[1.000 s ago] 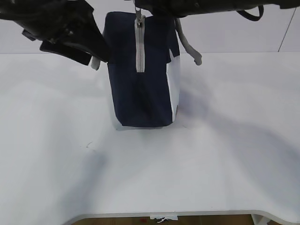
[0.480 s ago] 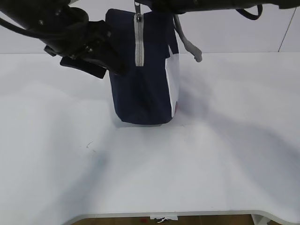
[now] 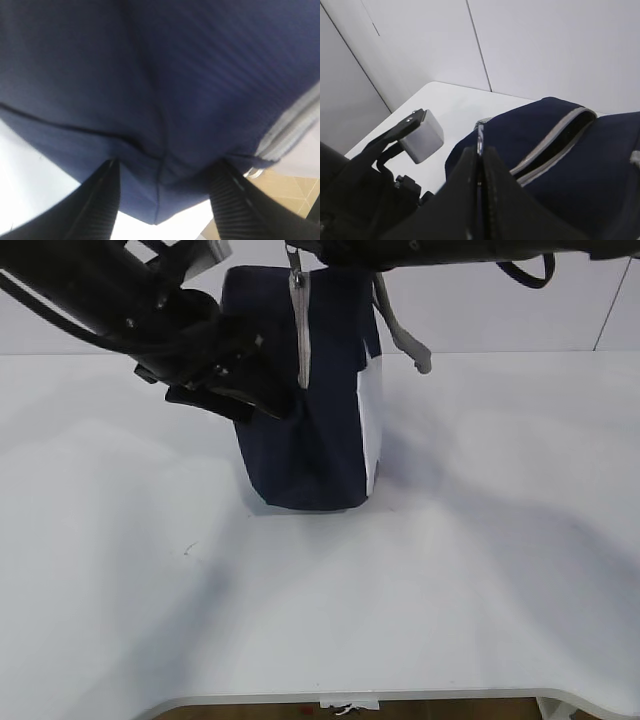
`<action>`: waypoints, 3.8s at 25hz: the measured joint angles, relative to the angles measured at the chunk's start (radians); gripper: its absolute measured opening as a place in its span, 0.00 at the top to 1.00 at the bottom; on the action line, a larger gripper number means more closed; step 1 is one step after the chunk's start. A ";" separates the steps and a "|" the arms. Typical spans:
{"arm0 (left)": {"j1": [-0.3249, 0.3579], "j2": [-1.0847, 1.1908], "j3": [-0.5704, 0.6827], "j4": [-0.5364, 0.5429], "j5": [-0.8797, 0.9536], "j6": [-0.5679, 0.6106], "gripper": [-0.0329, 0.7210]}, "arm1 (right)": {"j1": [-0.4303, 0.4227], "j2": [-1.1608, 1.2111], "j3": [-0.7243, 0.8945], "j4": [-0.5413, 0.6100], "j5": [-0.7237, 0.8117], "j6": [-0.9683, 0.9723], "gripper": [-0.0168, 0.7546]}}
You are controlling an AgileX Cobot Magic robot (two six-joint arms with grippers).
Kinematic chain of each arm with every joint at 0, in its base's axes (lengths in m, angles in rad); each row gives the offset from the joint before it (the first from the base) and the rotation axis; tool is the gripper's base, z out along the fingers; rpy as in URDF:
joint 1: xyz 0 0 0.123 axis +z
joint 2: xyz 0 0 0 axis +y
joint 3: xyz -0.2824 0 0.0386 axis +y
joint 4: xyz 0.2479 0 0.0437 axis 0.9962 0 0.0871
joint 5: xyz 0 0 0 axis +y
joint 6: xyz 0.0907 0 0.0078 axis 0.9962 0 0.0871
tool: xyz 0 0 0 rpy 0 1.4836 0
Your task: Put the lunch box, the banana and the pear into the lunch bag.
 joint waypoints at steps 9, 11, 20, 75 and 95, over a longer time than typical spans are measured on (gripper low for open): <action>0.000 0.009 0.000 0.002 -0.021 0.063 0.91 | 0.000 0.000 0.000 0.000 -0.004 0.000 0.98; 0.000 0.009 0.000 0.012 -0.003 0.087 0.94 | 0.000 0.000 0.000 0.002 -0.004 0.000 0.98; 0.000 -0.025 0.000 0.216 0.075 0.169 0.94 | 0.000 0.002 -0.009 0.003 0.036 0.000 0.98; -0.002 -0.055 0.000 0.395 0.205 0.185 0.95 | -0.207 0.145 -0.089 0.020 0.040 -0.006 0.98; -0.002 -0.061 -0.009 0.391 0.254 0.081 0.39 | -0.168 0.176 -0.162 0.057 0.218 -0.006 0.98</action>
